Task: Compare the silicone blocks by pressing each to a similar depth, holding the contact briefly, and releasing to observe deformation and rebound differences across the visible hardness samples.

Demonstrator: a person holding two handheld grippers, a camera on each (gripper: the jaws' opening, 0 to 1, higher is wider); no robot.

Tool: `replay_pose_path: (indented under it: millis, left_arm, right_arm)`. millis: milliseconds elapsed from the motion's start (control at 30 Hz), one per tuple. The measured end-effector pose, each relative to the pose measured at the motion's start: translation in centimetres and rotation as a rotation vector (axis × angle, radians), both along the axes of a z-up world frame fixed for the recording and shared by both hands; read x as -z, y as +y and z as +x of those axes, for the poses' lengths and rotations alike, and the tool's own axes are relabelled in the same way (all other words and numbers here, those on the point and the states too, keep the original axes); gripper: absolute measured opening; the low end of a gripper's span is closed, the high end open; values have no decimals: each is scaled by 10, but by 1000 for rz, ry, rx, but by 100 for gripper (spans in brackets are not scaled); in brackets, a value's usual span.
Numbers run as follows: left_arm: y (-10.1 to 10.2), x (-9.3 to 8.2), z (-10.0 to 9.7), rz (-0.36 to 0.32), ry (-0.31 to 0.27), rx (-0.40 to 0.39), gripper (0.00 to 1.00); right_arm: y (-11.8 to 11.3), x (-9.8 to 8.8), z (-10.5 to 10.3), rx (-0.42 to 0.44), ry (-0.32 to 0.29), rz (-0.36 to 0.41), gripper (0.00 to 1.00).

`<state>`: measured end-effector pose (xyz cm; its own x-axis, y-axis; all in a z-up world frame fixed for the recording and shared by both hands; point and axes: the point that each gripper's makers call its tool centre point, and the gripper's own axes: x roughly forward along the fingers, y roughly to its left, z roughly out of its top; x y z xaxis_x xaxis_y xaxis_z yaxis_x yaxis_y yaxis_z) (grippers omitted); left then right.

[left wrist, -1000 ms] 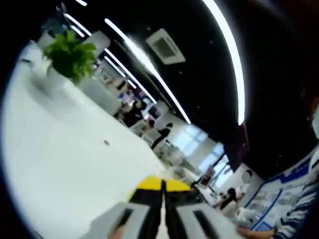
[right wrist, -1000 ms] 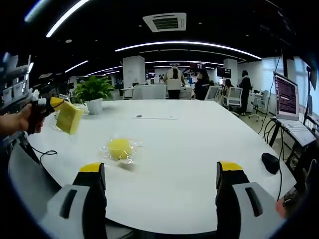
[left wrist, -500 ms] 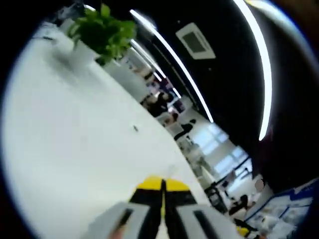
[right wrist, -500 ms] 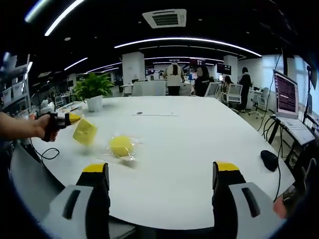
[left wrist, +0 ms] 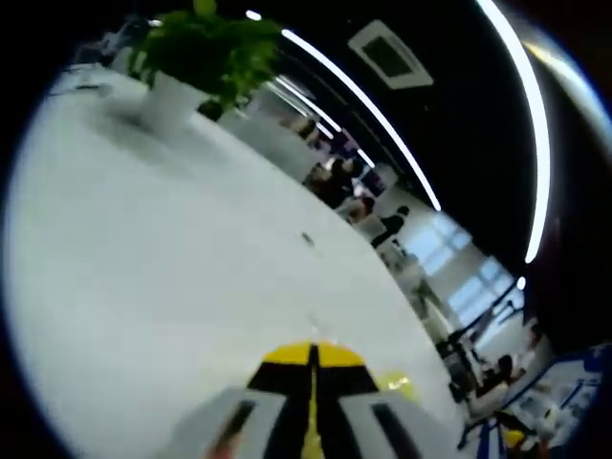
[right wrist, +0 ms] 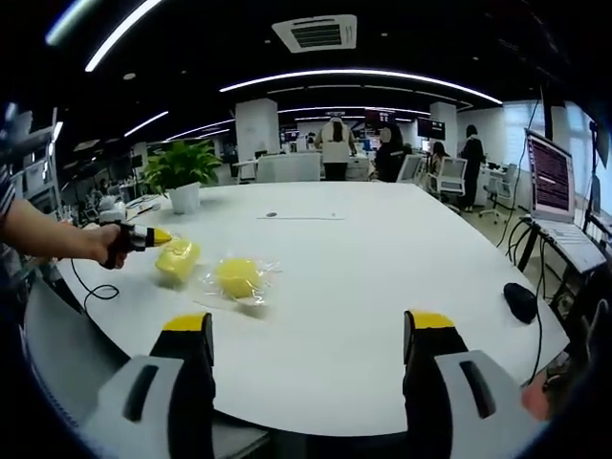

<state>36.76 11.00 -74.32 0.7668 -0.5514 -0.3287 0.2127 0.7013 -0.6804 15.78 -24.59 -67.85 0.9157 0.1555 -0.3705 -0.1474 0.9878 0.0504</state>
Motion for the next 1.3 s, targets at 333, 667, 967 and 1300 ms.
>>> replay_pose_path:
  millis: [333,667,967,1300]
  left_arm:
    - [13,20,5,144,2,-3,0]
    - [18,25,4,239,-24,54,14]
    - [44,14,-5,285,-53,39,29]
    - [36,-43,-29,252,-187,49,32]
  right_arm:
    - [-4,-10,-4,7,-17,-1,74]
    - [-3,-8,-5,4,-1,1,73]
    - [2,-13,-3,-19,-23,7,71]
    - [13,-13,2,-62,-35,26,77]
